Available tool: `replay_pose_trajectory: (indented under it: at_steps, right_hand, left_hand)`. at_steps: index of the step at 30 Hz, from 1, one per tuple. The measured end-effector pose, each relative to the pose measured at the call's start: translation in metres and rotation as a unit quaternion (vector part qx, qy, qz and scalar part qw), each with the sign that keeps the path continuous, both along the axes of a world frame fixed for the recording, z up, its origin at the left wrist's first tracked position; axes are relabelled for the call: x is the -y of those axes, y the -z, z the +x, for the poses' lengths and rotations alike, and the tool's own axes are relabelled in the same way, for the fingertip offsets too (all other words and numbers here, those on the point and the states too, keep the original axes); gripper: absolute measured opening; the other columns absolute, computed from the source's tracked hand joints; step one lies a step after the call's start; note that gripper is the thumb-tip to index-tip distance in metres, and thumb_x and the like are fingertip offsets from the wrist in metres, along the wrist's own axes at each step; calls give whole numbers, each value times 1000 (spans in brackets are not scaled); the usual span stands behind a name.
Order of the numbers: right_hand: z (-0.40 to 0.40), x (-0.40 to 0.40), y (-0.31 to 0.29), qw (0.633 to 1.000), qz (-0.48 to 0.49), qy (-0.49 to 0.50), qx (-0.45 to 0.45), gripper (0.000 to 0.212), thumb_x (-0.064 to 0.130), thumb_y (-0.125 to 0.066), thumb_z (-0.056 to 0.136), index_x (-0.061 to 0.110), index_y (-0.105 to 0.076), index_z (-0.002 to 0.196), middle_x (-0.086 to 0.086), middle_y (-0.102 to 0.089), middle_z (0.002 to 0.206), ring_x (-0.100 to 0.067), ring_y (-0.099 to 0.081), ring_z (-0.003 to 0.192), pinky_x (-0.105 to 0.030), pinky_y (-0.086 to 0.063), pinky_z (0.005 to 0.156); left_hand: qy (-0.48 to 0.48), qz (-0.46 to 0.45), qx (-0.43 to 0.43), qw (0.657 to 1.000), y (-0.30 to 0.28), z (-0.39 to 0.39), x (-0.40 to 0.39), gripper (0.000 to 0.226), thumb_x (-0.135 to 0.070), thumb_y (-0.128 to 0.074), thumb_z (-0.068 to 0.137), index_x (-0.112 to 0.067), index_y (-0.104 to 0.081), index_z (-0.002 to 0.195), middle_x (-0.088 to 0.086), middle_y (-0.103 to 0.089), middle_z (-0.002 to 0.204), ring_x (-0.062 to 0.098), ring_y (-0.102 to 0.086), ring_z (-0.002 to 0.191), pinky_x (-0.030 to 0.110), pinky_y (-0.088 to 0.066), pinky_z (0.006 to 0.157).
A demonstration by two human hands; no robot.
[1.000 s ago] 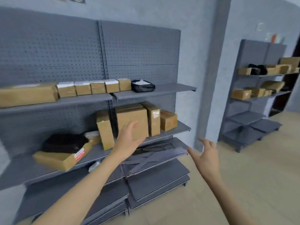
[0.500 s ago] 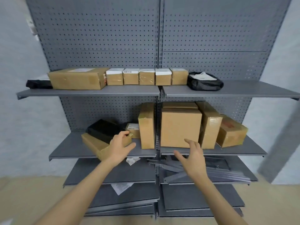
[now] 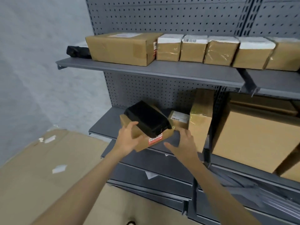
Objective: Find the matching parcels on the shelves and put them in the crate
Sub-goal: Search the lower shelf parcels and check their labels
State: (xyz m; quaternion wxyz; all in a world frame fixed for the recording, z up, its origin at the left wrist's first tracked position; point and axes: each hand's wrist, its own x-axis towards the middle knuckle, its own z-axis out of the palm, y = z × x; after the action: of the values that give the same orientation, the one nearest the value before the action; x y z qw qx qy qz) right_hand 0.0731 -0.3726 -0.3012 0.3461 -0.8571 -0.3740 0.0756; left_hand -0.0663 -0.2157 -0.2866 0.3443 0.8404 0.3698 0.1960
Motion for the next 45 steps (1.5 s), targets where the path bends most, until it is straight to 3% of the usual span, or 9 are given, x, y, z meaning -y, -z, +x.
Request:
replay_pose_trajectory:
  at_steps: [13, 21, 24, 28, 30, 33, 36, 39, 45]
  right_hand:
    - [62, -184, 52, 953, -303, -10, 28, 125, 74, -66, 57, 37, 14, 146, -18, 1, 155, -44, 1, 142, -56, -4, 113]
    - [70, -193, 57, 961, -270, 23, -48, 113, 47, -76, 60, 39, -3, 146, -12, -17, 142, -42, -16, 133, -55, -27, 109]
    - [67, -191, 36, 956, -92, 59, -271, 93, 41, -83, 58, 41, -32, 136, -5, -34, 140, -30, -34, 129, -43, -39, 103]
    - [58, -179, 18, 747, 170, 31, -642, 74, 46, -84, 52, 24, -59, 118, -10, -62, 124, -27, -58, 113, -41, -53, 86]
    - [56, -175, 18, 634, 250, -12, -732, 67, 47, -77, 61, 19, -64, 120, -14, -63, 125, -35, -55, 119, -48, -49, 94]
    - [48, -172, 17, 563, 291, -96, -767, 64, 52, -70, 67, 18, -65, 120, -15, -58, 131, -34, -55, 121, -49, -44, 98]
    - [38, -171, 20, 557, 266, -139, -774, 66, 47, -71, 66, 16, -62, 123, -16, -56, 133, -36, -54, 121, -50, -45, 98]
    - [26, -178, 18, 577, 228, -156, -768, 62, 36, -74, 63, 13, -65, 120, -17, -57, 132, -38, -55, 120, -52, -47, 96]
    - [1, -212, 18, 724, 178, -52, -665, 50, 37, -68, 80, 39, -52, 127, 1, -59, 122, -25, -60, 109, -43, -57, 75]
  left_hand:
    - [85, -25, -49, 995, 34, 30, -182, 60, -34, -66, 83, -24, -39, 135, 8, -41, 132, 27, -35, 127, 35, -37, 100]
    - [97, -90, -46, 990, 44, 44, -209, 63, -37, -66, 81, -28, -37, 136, 4, -39, 134, 24, -33, 131, 40, -33, 107]
    - [72, -84, -42, 993, 38, 52, -215, 67, -39, -67, 80, -27, -35, 137, 6, -35, 138, 27, -29, 132, 44, -34, 107]
    - [-6, -170, 30, 985, 24, 59, -213, 87, -47, -73, 71, -28, -25, 141, 6, -25, 143, 26, -26, 135, 38, -32, 104]
    - [-18, -271, 84, 959, 16, 58, -208, 98, -52, -76, 65, -32, -18, 143, 4, -22, 147, 23, -30, 133, 39, -34, 106]
    - [57, -429, 125, 893, 8, 51, -194, 110, -51, -78, 58, -40, -8, 143, 7, -40, 144, 19, -54, 115, 43, -49, 92]
    - [126, -509, 121, 843, 7, 46, -176, 96, -40, -83, 58, -46, -24, 134, 1, -61, 126, 16, -66, 103, 36, -56, 76]
    - [114, -485, 124, 858, 7, 35, -168, 90, -40, -85, 58, -44, -35, 132, -12, -61, 123, 10, -60, 110, 28, -54, 82]
    - [-3, -404, 174, 898, 16, -3, -185, 102, -24, -81, 67, -42, -16, 143, -7, -50, 134, 14, -53, 118, 36, -47, 98]
